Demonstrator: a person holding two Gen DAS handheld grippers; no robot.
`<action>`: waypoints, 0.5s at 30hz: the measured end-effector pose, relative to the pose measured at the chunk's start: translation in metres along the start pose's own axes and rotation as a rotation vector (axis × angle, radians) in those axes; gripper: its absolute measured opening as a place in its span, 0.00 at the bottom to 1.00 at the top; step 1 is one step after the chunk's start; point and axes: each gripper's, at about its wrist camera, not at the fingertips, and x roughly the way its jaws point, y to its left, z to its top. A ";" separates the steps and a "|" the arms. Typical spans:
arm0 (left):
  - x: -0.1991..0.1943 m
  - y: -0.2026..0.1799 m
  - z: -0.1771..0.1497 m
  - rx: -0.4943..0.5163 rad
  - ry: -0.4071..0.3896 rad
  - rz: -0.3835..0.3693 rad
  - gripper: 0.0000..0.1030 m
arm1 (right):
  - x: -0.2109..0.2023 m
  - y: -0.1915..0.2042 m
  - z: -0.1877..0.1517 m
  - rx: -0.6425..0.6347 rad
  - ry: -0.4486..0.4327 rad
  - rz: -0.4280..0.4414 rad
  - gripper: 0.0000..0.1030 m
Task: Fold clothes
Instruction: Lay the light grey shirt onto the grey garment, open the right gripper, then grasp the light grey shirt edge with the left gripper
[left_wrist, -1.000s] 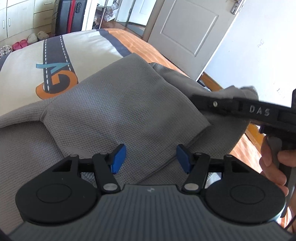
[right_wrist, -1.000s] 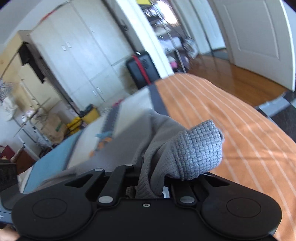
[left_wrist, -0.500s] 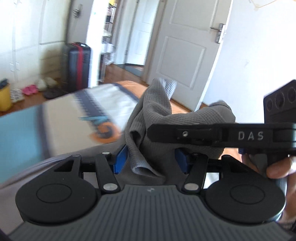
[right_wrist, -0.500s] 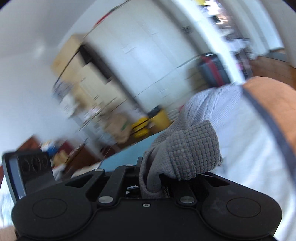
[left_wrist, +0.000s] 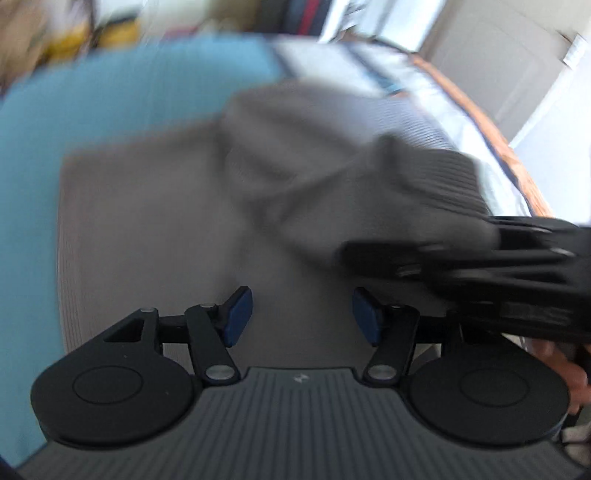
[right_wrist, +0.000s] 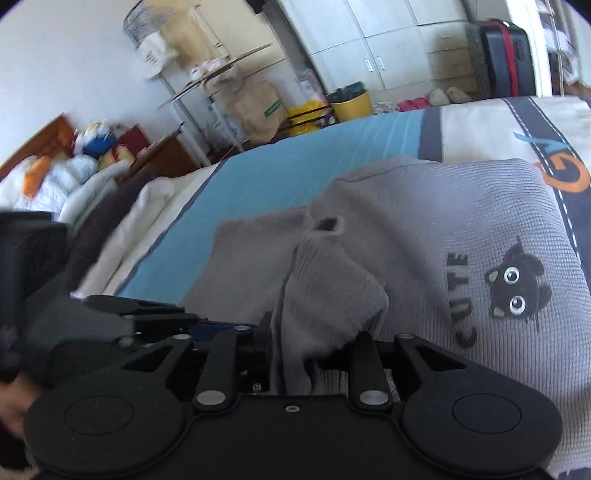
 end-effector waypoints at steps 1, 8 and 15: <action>-0.005 0.005 0.000 -0.025 -0.011 -0.013 0.58 | -0.005 0.002 -0.001 -0.013 -0.003 0.004 0.34; -0.039 0.053 0.000 -0.274 -0.083 -0.035 0.62 | -0.059 -0.002 -0.003 0.020 -0.125 0.043 0.52; -0.054 0.082 -0.013 -0.436 -0.179 -0.207 0.63 | -0.052 0.026 0.001 -0.097 -0.120 -0.257 0.52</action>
